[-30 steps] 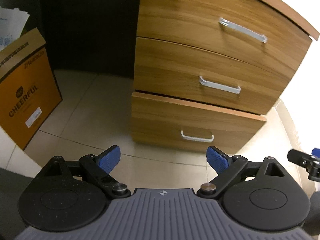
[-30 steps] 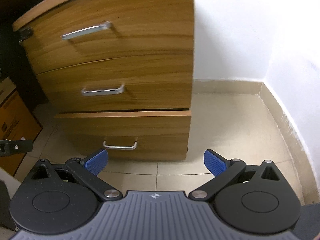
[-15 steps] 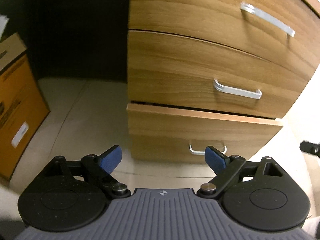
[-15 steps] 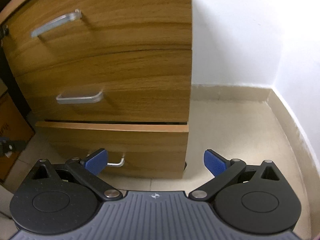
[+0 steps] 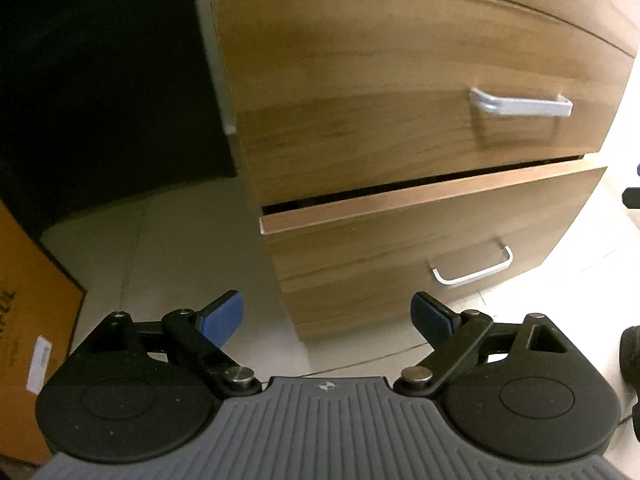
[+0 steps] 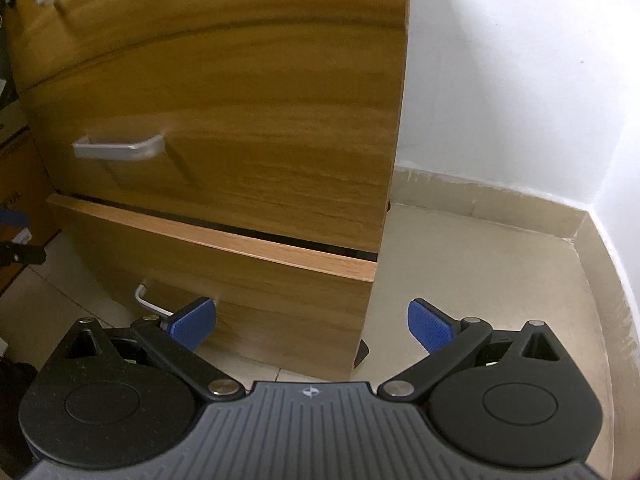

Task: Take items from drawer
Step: 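Move both tools down to the front edge of the bottom drawer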

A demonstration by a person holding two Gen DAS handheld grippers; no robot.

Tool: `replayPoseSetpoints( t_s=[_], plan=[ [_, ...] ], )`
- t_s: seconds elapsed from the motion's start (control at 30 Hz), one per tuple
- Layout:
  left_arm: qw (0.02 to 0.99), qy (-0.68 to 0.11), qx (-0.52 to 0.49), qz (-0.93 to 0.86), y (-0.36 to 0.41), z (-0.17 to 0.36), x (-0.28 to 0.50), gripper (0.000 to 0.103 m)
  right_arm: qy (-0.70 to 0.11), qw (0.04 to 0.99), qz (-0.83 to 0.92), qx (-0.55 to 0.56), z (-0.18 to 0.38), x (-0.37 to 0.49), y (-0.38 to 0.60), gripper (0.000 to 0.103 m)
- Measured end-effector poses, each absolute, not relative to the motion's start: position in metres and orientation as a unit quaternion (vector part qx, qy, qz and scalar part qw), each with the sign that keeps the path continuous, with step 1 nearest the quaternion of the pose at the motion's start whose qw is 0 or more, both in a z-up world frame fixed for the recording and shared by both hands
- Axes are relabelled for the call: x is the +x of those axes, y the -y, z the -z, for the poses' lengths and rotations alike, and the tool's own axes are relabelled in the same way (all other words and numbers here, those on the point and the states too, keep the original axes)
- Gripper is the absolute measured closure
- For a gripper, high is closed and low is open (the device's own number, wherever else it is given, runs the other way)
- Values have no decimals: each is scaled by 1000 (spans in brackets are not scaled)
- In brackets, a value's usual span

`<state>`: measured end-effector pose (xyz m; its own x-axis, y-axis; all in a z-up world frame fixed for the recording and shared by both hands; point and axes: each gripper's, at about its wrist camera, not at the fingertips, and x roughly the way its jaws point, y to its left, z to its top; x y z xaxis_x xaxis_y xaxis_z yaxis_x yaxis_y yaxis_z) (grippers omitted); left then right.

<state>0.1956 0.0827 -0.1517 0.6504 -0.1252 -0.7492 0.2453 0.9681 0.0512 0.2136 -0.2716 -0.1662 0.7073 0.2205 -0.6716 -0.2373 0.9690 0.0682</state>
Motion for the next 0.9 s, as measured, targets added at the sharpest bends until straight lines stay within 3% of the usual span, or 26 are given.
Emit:
replayPoseSetpoints(
  t_s=[0.9],
  plan=[
    [888, -391, 106, 219, -91, 168, 245, 14, -359, 902, -236, -49, 188, 260, 265, 0]
  ],
)
